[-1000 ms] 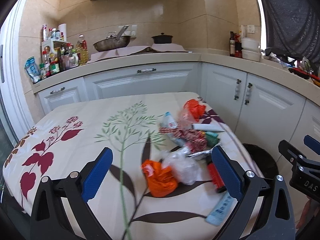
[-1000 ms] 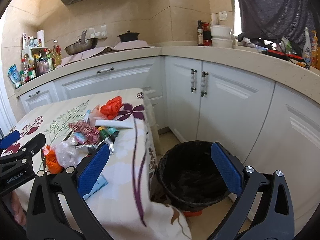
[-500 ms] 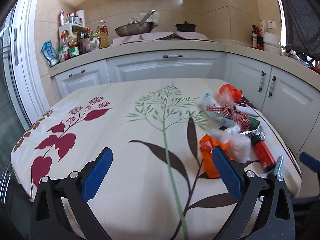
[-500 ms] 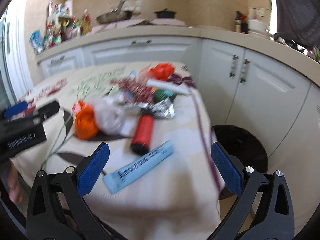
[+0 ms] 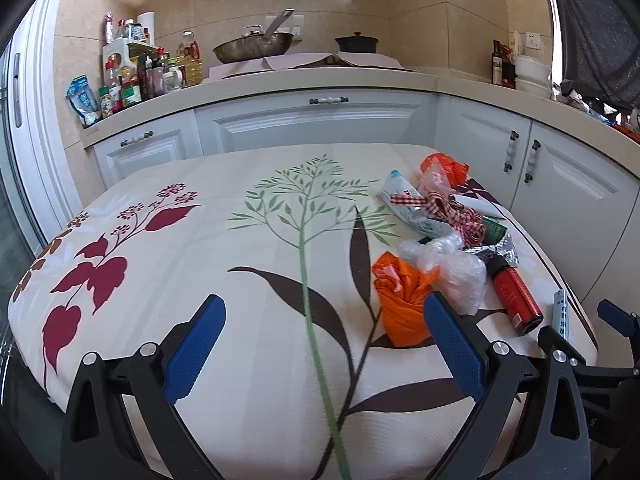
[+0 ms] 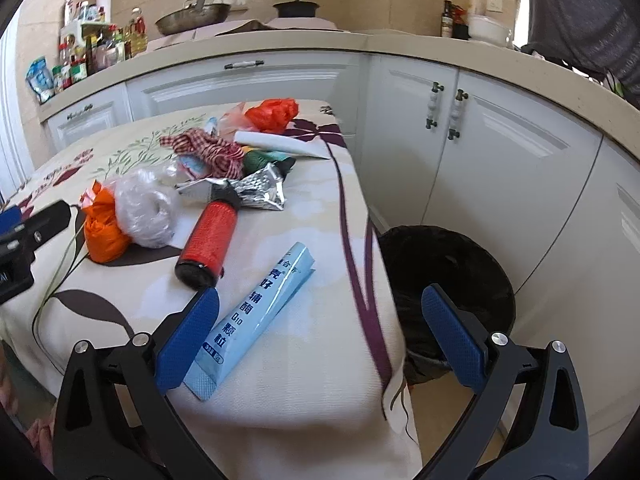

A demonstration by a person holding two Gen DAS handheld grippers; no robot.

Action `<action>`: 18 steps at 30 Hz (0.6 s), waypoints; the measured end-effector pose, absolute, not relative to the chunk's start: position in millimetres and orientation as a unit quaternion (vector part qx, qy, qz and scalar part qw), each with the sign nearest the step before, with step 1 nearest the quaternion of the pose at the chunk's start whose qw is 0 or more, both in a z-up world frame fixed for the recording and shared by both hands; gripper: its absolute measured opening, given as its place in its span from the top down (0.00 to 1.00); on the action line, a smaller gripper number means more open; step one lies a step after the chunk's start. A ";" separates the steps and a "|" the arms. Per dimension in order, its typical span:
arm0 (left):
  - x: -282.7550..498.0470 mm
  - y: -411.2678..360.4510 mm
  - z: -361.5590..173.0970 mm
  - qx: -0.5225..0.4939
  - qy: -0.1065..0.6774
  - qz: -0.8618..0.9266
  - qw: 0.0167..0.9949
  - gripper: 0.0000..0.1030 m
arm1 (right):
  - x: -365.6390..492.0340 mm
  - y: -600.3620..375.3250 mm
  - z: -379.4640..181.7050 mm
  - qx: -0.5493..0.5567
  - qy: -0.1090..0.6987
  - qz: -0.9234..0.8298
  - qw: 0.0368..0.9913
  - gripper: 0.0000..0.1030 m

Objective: Collect trash
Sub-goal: 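Reach the right tool to the blue-white tube and close on it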

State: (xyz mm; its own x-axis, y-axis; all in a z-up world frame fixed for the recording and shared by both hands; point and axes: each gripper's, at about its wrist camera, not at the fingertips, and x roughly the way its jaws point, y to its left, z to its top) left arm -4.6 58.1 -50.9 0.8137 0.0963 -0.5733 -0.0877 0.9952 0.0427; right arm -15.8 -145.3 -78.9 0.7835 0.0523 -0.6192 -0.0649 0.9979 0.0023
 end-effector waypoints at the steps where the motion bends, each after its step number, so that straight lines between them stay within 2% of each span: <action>1: -4.3 56.7 -51.3 0.009 0.302 0.047 0.952 0.06 | -16.3 -145.3 -78.2 -0.009 0.325 0.033 0.945 0.05; 3: -3.0 55.4 -52.3 0.010 0.303 0.046 0.952 0.06 | -18.1 -143.5 -77.8 -0.013 0.320 0.038 0.946 0.09; 5: -2.0 54.8 -53.6 0.010 0.305 0.046 0.951 0.06 | -17.7 -142.2 -78.6 -0.013 0.321 0.048 0.946 0.27; 7: -1.2 54.7 -54.5 0.010 0.307 0.046 0.951 0.06 | -16.9 -141.4 -79.9 -0.015 0.321 0.051 0.945 0.30; 13: 1.5 53.5 -56.8 0.008 0.310 0.043 0.950 0.06 | -5.8 -138.5 -78.1 -0.034 0.314 0.062 0.947 0.55; 18: 4.1 51.0 -58.1 0.008 0.314 0.036 0.949 0.06 | 3.0 -138.6 -75.1 -0.047 0.300 0.066 0.950 0.56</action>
